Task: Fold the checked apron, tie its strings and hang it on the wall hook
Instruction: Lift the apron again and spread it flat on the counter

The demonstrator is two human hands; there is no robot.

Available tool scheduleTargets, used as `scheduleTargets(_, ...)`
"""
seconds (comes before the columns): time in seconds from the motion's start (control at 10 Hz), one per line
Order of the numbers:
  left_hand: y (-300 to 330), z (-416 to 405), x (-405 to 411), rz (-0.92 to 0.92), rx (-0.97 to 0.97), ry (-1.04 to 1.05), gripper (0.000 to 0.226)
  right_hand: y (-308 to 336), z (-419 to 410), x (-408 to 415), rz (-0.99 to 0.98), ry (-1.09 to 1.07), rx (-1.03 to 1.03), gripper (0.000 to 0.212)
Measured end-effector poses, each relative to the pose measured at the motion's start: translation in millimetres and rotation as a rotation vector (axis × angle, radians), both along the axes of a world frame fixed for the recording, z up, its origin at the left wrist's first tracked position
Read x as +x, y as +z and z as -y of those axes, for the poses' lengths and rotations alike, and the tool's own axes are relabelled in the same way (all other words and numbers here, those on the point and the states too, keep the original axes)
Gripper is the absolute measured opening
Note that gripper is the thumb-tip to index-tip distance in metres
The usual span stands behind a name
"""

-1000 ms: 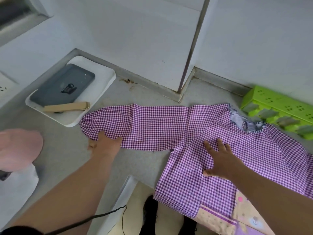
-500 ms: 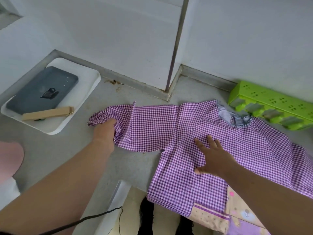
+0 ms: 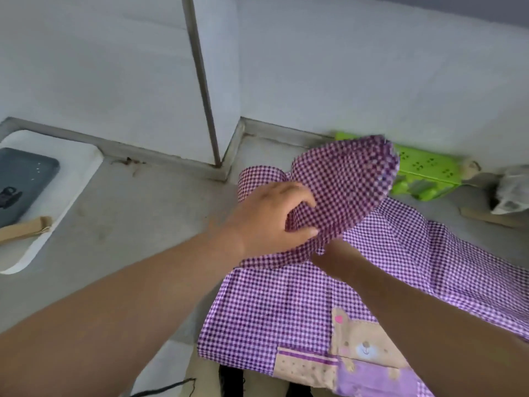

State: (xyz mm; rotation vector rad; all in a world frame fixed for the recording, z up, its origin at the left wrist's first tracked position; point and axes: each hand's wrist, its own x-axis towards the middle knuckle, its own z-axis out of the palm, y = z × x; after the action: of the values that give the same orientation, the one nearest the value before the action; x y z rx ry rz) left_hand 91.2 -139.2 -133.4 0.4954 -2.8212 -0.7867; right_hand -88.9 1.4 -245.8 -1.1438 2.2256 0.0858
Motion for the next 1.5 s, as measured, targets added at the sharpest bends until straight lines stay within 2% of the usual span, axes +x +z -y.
scheduleTargets(0.1,-56.5,0.0,16.4,0.383,-0.161,-0.033,0.073,-1.2,-6.2,-8.3,0.164,-0.012,0.114,0.053)
scheduleTargets(0.2,-94.3,0.3,36.1,0.545,-0.249,-0.052,0.082,-12.4,-11.6,-22.5,0.075,-0.183,0.129,0.044)
scheduleTargets(0.3,-106.2,-1.1,34.7,0.532,-0.252,0.011,0.081,-1.5,-24.5,-27.9,0.256,-0.724,0.002,0.039)
scheduleTargets(0.4,-112.9,-1.5,25.8,0.626,-0.134,0.083,0.088,-2.5,-26.5,-33.8,0.572,-1.089,-0.380,0.038)
scheduleTargets(0.5,-116.9,-2.7,21.5,0.645,-0.152,0.023,0.090,2.7,-28.8,-39.2,1.020,-1.332,-0.645,0.070)
scheduleTargets(0.6,-117.9,-4.4,14.6,0.642,-0.150,0.002,0.087,17.2,-29.6,-44.2,0.960,-1.202,-0.531,0.054)
scheduleTargets(0.7,-121.1,-9.6,10.4,0.594,-0.170,0.003,0.083,17.2,-26.8,-53.7,0.764,-1.194,-0.510,0.021)
scheduleTargets(0.8,-122.8,-16.2,14.7,0.531,-0.239,-0.056,0.090,21.4,-27.1,-70.3,0.789,-1.364,-0.663,0.016)
scheduleTargets(0.9,-126.5,-22.9,20.5,0.645,-0.298,-0.201,0.109,21.4,-35.4,-97.1,0.714,-1.501,-0.738,0.018)
scheduleTargets(1.0,-132.6,-24.6,21.5,0.760,-0.292,-0.193,0.122,10.6,-51.2,-122.3,0.646,-1.547,-0.701,0.027)
scheduleTargets(1.1,-138.0,-23.5,19.8,0.799,-0.208,-0.090,0.130,6.8,-66.9,-133.6,0.632,-1.636,-0.666,0.022)
scheduleTargets(1.2,-140.2,-20.3,19.3,0.827,-0.178,-0.049,0.123,1.9,-82.6,-138.4,0.595,-1.686,-0.632,0.037)
scheduleTargets(1.3,-137.7,-16.7,19.9,0.803,-0.189,-0.049,0.107,-7.5,-96.9,-140.6,0.467,-1.694,-0.550,0.046)
scheduleTargets(1.4,-135.0,-14.9,19.7,0.759,-0.266,-0.107,0.090,-4.8,-106.1,-133.1,0.057,-1.573,-0.434,0.063)
scheduleTargets(1.5,-134.5,-15.6,17.4,0.788,-0.274,-0.129,0.090,1.8,-105.6,-106.8,-0.171,-1.036,-0.534,0.052)
